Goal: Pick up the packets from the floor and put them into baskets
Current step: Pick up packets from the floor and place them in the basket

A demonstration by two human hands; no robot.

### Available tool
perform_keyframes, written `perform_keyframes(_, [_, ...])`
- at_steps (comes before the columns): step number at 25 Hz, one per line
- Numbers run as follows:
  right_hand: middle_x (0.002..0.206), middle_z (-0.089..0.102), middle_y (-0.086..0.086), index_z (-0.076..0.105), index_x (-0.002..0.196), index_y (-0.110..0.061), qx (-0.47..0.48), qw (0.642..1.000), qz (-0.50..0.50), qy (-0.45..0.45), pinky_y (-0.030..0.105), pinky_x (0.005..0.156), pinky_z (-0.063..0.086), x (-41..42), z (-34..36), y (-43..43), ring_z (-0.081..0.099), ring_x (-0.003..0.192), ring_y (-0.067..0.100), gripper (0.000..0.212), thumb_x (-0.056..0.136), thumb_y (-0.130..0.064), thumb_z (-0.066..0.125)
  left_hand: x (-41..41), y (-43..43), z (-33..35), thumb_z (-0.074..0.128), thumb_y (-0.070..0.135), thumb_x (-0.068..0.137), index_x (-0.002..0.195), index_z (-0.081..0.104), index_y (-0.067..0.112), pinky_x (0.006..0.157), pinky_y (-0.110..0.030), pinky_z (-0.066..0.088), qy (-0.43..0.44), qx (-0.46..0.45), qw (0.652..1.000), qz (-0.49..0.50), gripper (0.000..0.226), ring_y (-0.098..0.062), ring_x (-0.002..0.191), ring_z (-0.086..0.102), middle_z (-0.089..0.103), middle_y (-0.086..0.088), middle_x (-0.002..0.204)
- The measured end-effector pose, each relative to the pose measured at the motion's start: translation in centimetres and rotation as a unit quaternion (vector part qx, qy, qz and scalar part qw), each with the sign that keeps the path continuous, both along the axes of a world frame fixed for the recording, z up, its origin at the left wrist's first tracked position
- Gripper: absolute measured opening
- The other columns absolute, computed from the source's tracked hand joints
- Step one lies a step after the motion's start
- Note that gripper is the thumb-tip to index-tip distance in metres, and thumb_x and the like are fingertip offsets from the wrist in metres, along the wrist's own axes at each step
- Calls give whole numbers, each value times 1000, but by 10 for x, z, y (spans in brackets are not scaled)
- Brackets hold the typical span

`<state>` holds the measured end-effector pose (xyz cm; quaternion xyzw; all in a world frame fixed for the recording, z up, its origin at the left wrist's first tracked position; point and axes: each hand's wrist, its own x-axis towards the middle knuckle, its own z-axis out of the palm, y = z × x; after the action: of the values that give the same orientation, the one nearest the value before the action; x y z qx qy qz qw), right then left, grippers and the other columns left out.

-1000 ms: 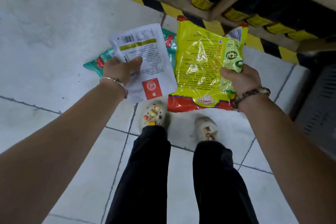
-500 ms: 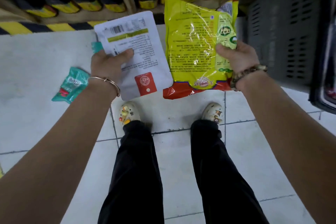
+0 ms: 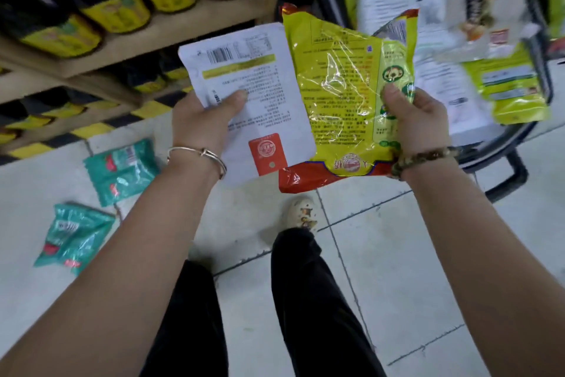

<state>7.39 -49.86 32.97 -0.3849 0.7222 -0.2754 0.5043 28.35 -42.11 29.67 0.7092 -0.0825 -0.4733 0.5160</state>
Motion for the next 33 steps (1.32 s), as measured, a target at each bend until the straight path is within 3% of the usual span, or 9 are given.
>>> perform_keyframes(2, [63,56,-4,66,80,-15,-23,999,-27,28,25,53,42,-36,8,-15,50,57,11,11,86,-25,66,-35,-29,9,66,2,83,99,67,12,76,-27,56,18,-23,999,-18,19,-12,83,68,69,2,93])
perform_keyframes(6, [97,61,-3,50,129,-5,-30,995,-76,62,21,62,49,-110,17,-47,58,79,8,59,82,-34,70,-112,-78,18,66,0,82,91,67,12,72,-31,58,56,-42,996,-56,15,-14,78,68,70,-1,89])
perform_keyframes(10, [64,58,-2,65,71,-17,-65,993,-67,77,29,54,42,-167,26,-87,51,56,17,15,77,-30,70,-175,-121,8,70,5,79,87,65,14,73,-32,56,10,-31,998,-56,13,-17,78,66,68,-3,89])
perform_keyframes(17, [33,39,-9,45,50,-19,-61,969,-131,199,21,42,28,-209,-12,-132,31,35,5,40,80,-38,63,-229,-149,-36,71,22,78,93,61,9,77,-30,47,-49,78,993,-75,22,-24,95,62,63,-3,102])
perform_keyframes(19, [51,46,-6,47,60,-20,-53,956,-120,262,25,53,29,-212,-24,-136,41,53,11,34,85,-43,56,-232,-150,-34,72,23,76,105,60,6,79,-29,48,-77,81,991,-70,36,-23,99,60,62,-6,109])
perform_keyframes(21, [95,60,-1,59,101,-19,-61,947,-65,309,23,73,35,-212,-29,-134,54,88,19,32,87,-46,50,-233,-144,-28,75,22,72,122,52,4,93,-27,43,-154,63,983,-83,58,-23,114,50,51,-12,125])
perform_keyframes(25, [150,28,14,35,142,-15,-165,875,155,427,42,109,22,-192,-28,-118,29,137,28,64,88,-48,42,-246,-121,-19,67,36,80,143,32,8,112,-39,19,-394,-5,894,-213,78,-33,140,20,22,-21,151])
perform_keyframes(28, [157,1,13,26,146,-22,-134,857,228,443,53,112,-2,-178,-40,-106,1,144,31,66,89,-54,33,-262,-123,-28,43,49,92,148,21,19,115,-46,1,-429,-9,818,-382,67,-30,145,0,5,-12,158])
perform_keyframes(33, [155,-13,16,1,150,-22,-105,844,266,454,54,112,-5,-178,-71,-97,-10,143,34,77,90,-60,33,-269,-127,-58,17,53,96,150,5,20,112,-46,-14,-506,56,710,-488,65,-31,143,-16,-13,-11,157])
